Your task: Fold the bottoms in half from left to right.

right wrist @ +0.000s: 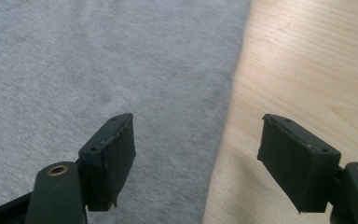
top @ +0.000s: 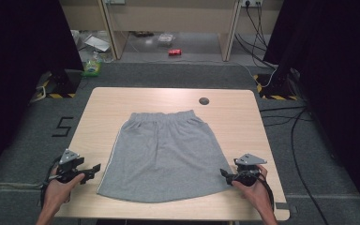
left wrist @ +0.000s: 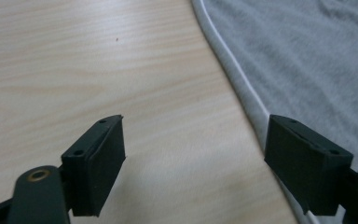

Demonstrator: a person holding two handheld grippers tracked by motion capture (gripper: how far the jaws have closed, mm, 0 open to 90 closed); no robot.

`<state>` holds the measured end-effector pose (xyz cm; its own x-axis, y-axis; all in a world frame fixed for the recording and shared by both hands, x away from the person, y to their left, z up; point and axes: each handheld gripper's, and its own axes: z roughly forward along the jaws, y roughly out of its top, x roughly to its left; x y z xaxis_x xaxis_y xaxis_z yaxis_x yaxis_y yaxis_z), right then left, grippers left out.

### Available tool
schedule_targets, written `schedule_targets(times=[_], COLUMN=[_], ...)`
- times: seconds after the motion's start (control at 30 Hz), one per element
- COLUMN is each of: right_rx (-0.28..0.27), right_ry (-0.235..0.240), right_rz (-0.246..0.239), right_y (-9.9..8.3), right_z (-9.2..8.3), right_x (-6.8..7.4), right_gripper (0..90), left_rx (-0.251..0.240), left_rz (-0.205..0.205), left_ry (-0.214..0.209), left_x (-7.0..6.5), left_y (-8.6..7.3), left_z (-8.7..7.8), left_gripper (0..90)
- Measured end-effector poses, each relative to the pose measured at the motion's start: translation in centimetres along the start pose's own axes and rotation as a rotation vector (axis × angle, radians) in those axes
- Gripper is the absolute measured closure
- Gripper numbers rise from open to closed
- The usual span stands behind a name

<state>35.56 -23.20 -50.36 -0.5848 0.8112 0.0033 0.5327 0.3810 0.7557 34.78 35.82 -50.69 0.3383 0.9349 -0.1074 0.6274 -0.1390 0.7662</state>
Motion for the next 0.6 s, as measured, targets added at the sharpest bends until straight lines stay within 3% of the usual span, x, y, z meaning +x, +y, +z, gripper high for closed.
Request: schedule_targets(times=[0.23, 0.6], right_rx=[0.000, 0.001], right_ry=[0.003, 0.010], right_rz=[-0.001, -0.003], right_y=[0.0, 0.0], right_z=[0.0, 0.0], right_x=[0.0, 0.1], right_gripper=[27.1, 27.3], left_rx=[0.004, -0.017], left_rz=[0.023, 0.022], left_ry=[-0.003, -0.026], left_x=[-0.2, 0.0], left_y=[1.8, 4.8], left_z=[1.1, 2.7], left_gripper=[21.1, 24.6])
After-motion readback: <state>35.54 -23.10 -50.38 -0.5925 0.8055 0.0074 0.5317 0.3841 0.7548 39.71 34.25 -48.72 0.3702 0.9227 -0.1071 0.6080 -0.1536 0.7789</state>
